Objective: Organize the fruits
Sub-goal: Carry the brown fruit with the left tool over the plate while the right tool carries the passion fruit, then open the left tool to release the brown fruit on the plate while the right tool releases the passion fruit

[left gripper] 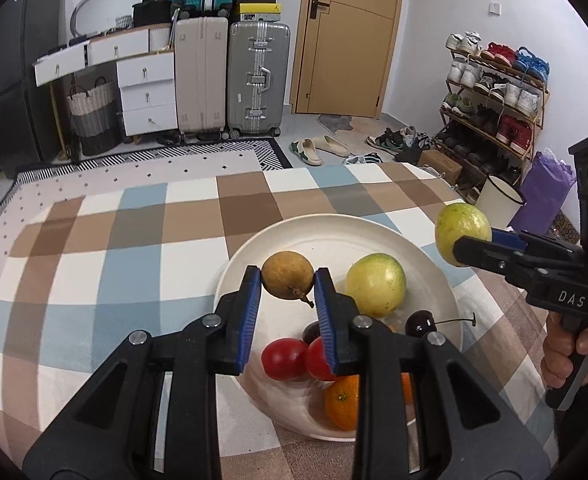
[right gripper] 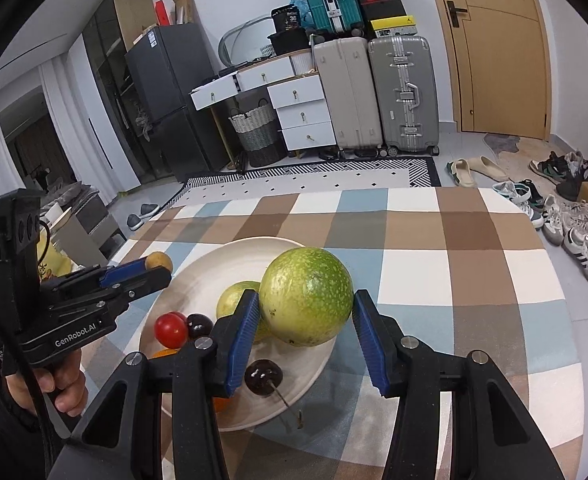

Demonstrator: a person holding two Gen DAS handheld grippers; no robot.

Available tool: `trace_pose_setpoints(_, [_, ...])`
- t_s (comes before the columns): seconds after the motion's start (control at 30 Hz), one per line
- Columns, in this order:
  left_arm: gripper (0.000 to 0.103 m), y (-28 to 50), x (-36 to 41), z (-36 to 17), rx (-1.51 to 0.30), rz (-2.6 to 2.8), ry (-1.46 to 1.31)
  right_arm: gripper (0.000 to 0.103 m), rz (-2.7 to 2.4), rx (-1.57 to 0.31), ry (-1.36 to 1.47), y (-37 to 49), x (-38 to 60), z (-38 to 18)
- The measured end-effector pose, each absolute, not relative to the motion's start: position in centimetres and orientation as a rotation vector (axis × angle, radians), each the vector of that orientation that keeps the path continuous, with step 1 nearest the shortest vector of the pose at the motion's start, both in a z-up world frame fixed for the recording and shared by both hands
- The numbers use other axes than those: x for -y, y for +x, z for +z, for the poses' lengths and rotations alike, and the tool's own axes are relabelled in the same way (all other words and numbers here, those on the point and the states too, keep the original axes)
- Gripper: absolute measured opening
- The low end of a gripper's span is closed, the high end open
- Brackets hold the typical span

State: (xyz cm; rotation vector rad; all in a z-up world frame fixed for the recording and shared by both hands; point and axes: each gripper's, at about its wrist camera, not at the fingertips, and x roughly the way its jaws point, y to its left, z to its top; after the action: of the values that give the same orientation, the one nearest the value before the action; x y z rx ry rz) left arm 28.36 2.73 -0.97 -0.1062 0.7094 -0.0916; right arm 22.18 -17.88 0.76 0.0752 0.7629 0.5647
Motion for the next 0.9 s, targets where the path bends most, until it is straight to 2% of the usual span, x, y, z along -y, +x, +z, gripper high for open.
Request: trace_pose_setpoints(0.9, [0.025,30.3,-2.0,-3.7,-0.721,-0.083,-0.078,0.049,0.550,-0.817,-0.029,23.2,15.1,-2.5])
